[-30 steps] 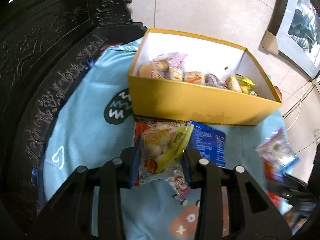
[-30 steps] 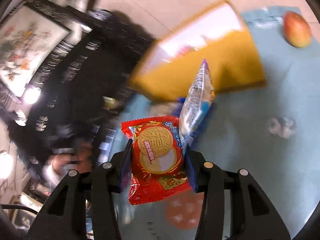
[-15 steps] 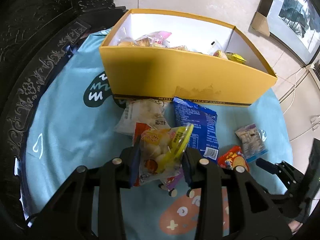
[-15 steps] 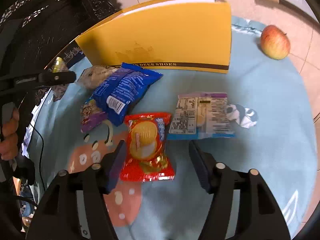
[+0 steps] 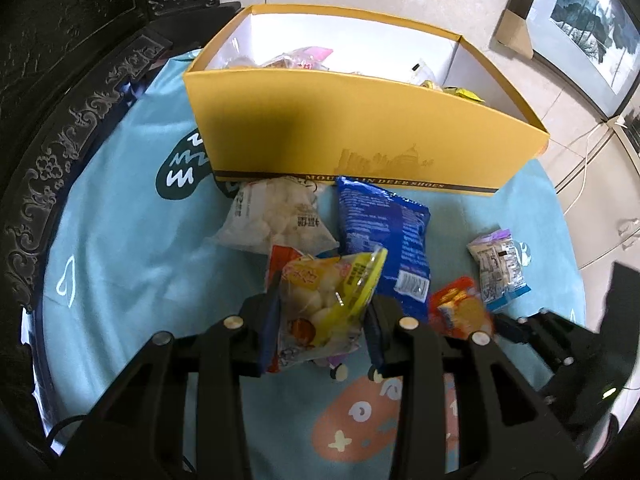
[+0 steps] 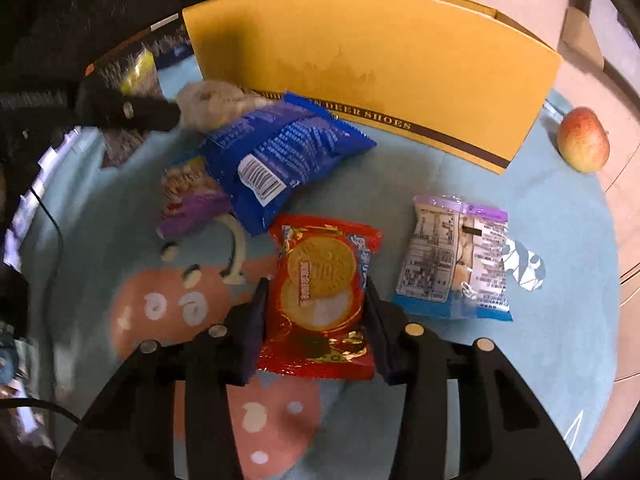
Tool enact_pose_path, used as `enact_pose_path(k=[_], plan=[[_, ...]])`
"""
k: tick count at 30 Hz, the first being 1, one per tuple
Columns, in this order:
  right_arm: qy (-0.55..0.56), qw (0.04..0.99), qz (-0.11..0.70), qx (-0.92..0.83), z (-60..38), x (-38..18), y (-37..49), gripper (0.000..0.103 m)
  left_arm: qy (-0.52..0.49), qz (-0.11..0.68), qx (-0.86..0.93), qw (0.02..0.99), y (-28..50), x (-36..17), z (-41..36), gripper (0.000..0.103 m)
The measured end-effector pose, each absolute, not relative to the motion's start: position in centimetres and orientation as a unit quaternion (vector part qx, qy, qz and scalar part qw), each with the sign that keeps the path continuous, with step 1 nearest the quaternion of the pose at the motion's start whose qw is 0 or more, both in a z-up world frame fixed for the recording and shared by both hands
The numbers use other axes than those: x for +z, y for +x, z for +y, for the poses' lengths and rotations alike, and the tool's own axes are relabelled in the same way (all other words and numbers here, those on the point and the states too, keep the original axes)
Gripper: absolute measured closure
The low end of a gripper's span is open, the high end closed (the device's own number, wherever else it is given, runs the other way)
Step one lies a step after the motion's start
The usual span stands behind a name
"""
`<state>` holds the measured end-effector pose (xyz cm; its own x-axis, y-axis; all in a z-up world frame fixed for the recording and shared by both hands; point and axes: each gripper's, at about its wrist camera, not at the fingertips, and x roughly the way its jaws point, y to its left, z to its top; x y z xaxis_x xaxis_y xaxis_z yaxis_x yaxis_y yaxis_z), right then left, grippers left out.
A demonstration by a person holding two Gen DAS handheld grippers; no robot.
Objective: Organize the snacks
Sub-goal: 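Carry the candy bag and red cookie pack into the box while both grippers open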
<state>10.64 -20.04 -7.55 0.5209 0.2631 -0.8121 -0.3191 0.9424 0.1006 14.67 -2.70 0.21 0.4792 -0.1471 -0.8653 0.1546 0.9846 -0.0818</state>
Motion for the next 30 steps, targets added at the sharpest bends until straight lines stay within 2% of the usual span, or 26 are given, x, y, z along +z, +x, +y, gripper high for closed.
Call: enact_pose_path(k=[8,13,19,30], plan=[[0.002,0.907,0.388,0.162,-22.7,-0.2,10.2,0.058,0.014,0.472,-0.102,0.875,14.5,3.0,-4.0,0.066],[0.024,0.944,0.298,0.139,-24.0,4.9,11.7,0.058,0.015,0.428,-0.113,0.897,15.8,7.0,-5.3,0.066],[0.04,0.951,0.279,0.126,-23.5,5.2,16.8,0.058,0.009,0.416,-0.097,0.904,20.4,8.7,-6.7,0.067],[0.041,0.948,0.3,0.1,-23.3,3.2,25.3,0.058,-0.037,0.438,-0.068,0.896,29.9,5.6,-5.8,0.067]])
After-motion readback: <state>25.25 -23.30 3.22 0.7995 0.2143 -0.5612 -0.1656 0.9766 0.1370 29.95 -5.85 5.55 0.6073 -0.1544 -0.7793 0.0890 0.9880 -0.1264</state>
